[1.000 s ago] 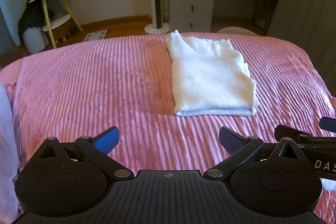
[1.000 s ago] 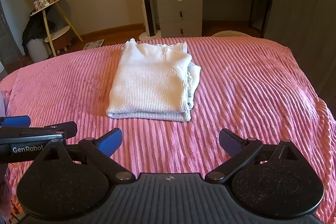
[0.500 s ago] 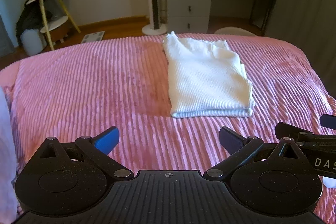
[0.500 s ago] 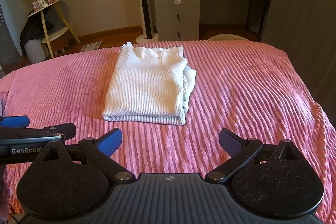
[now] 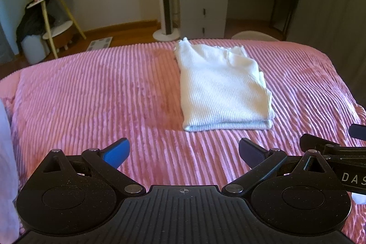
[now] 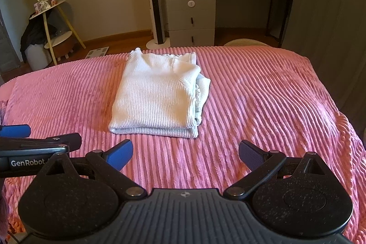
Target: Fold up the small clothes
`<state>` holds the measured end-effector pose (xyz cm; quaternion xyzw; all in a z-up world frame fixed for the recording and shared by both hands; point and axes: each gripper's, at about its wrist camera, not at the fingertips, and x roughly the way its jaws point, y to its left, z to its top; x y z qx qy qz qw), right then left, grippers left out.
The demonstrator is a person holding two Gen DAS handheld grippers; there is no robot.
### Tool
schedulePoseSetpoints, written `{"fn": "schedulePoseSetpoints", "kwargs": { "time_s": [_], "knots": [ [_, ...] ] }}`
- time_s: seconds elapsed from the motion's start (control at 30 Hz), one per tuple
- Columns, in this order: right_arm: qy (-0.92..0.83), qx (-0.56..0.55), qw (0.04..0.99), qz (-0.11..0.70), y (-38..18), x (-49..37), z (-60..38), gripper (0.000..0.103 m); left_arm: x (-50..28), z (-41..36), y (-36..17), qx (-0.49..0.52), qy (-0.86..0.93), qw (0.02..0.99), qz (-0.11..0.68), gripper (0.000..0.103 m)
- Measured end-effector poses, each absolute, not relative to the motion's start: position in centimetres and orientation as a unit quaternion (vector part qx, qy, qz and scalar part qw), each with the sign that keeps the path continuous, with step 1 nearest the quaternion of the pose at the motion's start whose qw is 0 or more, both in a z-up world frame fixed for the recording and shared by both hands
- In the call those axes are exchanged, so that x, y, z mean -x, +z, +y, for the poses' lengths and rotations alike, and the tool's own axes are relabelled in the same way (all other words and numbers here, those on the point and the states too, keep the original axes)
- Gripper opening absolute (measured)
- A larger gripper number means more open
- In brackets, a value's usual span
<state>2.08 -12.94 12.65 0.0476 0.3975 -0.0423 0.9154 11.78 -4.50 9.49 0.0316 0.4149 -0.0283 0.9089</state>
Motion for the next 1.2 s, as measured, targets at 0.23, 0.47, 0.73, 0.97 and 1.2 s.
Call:
{"fn": "schedulePoseSetpoints", "kwargs": {
  "time_s": [0.23, 0.47, 0.73, 0.97, 1.2],
  "knots": [
    [-0.042, -0.047, 0.916, 0.397, 12.62, -2.07, -12.98, 0.099, -11.75, -4.41, 9.53, -0.034, -0.027, 0.909, 0.414, 0.103],
    [-0.044, -0.045, 0.916, 0.396, 12.58, -1.87, -12.95, 0.099, -11.74, -4.45, 9.59, -0.034, -0.031, 0.910, 0.412, 0.103],
    [-0.046, -0.046, 0.917, 0.393, 12.71, -1.84, -13.10, 0.099, -11.48, -4.59, 9.69, -0.036, -0.035, 0.916, 0.397, 0.103],
    [-0.048, -0.042, 0.917, 0.395, 12.65, -1.83, -12.96, 0.099, -11.44, -4.56, 9.61, -0.042, -0.034, 0.917, 0.396, 0.103],
    [-0.052, -0.028, 0.916, 0.396, 12.51, -1.66, -12.64, 0.099, -11.13, -4.79, 9.35, -0.058, -0.032, 0.918, 0.390, 0.103]
  ]
}}
